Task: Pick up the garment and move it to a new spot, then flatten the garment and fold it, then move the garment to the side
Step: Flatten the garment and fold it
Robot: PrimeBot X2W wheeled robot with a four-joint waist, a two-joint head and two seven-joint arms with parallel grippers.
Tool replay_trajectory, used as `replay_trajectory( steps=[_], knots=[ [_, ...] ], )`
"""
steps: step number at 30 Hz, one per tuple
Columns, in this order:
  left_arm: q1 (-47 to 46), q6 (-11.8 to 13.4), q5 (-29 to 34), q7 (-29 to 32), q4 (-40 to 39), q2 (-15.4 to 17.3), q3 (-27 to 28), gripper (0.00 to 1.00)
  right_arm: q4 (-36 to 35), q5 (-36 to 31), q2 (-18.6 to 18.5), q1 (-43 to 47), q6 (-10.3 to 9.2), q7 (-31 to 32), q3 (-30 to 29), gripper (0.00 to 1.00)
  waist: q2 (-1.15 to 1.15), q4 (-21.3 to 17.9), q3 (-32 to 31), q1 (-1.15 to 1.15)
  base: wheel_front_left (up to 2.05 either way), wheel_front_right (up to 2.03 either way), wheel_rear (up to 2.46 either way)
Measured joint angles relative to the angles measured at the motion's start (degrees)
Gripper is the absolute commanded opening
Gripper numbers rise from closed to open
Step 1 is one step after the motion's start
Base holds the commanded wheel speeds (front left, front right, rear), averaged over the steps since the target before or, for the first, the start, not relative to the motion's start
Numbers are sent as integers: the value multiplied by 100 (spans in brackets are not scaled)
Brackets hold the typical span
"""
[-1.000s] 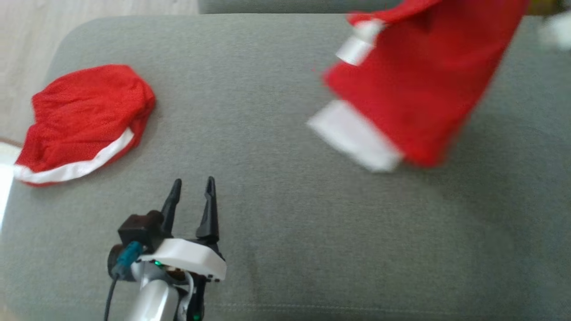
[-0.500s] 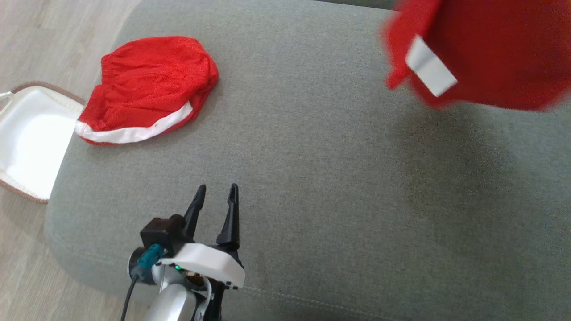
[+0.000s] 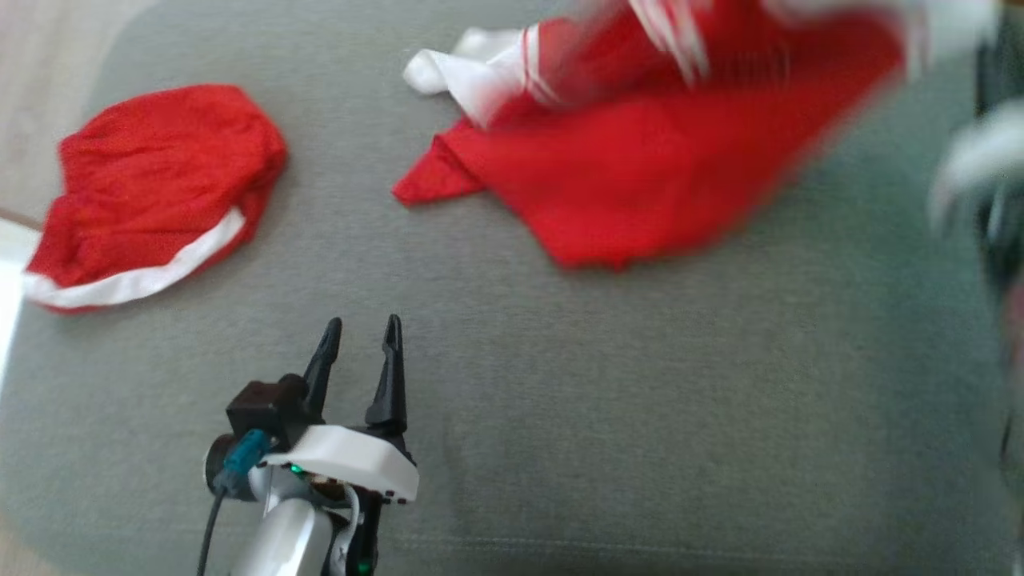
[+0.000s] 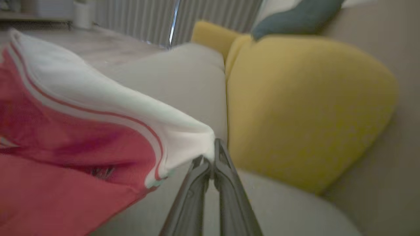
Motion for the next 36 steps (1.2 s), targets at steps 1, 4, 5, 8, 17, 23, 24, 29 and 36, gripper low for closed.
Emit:
replay_trajectory(
  steps=[1, 4, 5, 8, 17, 23, 24, 29, 36],
  knots=[
    [-10, -13, 21, 0, 11, 0, 22, 100, 89, -7, 47, 383, 0, -1, -223, 0, 0, -65, 23, 0, 0, 0, 0],
    [-71, -59, 80, 0, 53, 0, 47, 100, 330, -87, 323, 1366, 0, -2, -849, 0, 0, -247, 85, 0, 0, 0, 0],
    [-101, -98, 110, 0, 65, 0, 51, 100, 361, -137, 446, 1619, 0, -3, -1045, 0, 0, -307, 100, 0, 0, 0, 0],
    [-135, -144, 168, 0, 89, 0, 57, 100, 312, -331, 808, 2077, 0, -62, -1558, 100, 0, -476, 124, 0, 0, 0, 0],
    [-169, -323, 109, 0, 255, 0, -79, 100, -946, -379, 1508, 2431, 0, -115, -1767, 100, 0, -930, 94, 0, 0, 0, 0],
    [-660, -743, -448, 0, 515, -1, -498, 100, -1535, -7, 1547, 2622, 0, -120, -1268, 100, 0, -1195, 243, 0, 0, 0, 0],
    [-767, -759, -582, 0, 584, -2, -534, 100, -1597, 105, 1560, 2622, 0, -120, -1162, 100, 0, -1239, 281, 0, 0, 0, 0],
    [-1210, -801, -1005, 0, 1061, -7, -571, 100, -1896, 476, 1579, 2618, 0, -121, -699, 100, 0, -1501, 444, 0, 0, 0, 0],
    [-1460, -857, -1171, -5, 1448, 0, -509, 100, -2180, 719, 1581, 2611, 0, -121, -380, 100, 0, -1844, 598, 0, 0, 0, 0]
  ],
)
